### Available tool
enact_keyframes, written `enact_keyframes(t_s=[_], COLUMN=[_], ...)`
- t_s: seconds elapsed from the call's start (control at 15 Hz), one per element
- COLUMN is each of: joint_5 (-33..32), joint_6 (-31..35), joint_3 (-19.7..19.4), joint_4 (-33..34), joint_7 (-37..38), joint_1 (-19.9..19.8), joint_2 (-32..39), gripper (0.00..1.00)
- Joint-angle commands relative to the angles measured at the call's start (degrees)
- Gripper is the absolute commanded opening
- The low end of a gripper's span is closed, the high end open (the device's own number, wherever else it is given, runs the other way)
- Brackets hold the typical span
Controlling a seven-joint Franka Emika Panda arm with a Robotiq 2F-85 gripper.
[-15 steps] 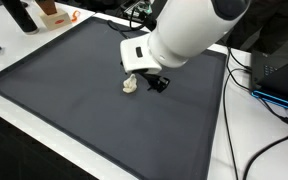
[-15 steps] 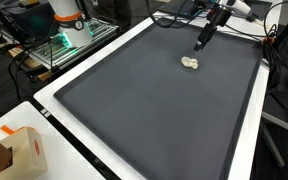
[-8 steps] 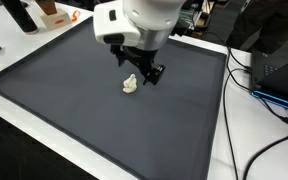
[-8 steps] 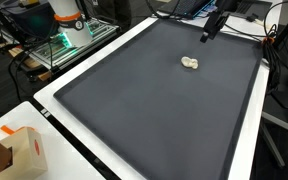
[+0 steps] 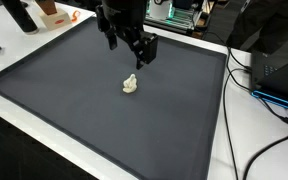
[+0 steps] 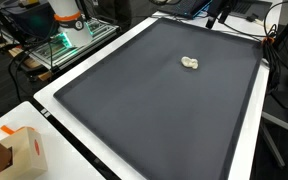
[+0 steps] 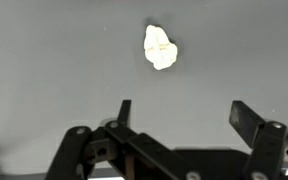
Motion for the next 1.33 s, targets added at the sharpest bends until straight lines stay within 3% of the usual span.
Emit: enact_keyframes(t_s=[0.0,0.27,0.47,0.93,1.27], joint_5=[-0.1,0.0,4.0,13.8,15.5], joint_6=[-0.1,0.2,-0.4,2.5,12.0], joint_3=[0.4,0.6,0.2,0.8,0.1], joint_4=[-0.2,-0.9,-1.3,-8.0,-14.4], joint_7=[0.0,0.0,9.6,21.1,28.2], joint_1=[-0.3,-0.4,-0.8,-4.1,-4.5], joint_2=[-0.4,-0.7,1.0,1.4,0.8], gripper=[1.0,1.0,1.0,1.0,1.0])
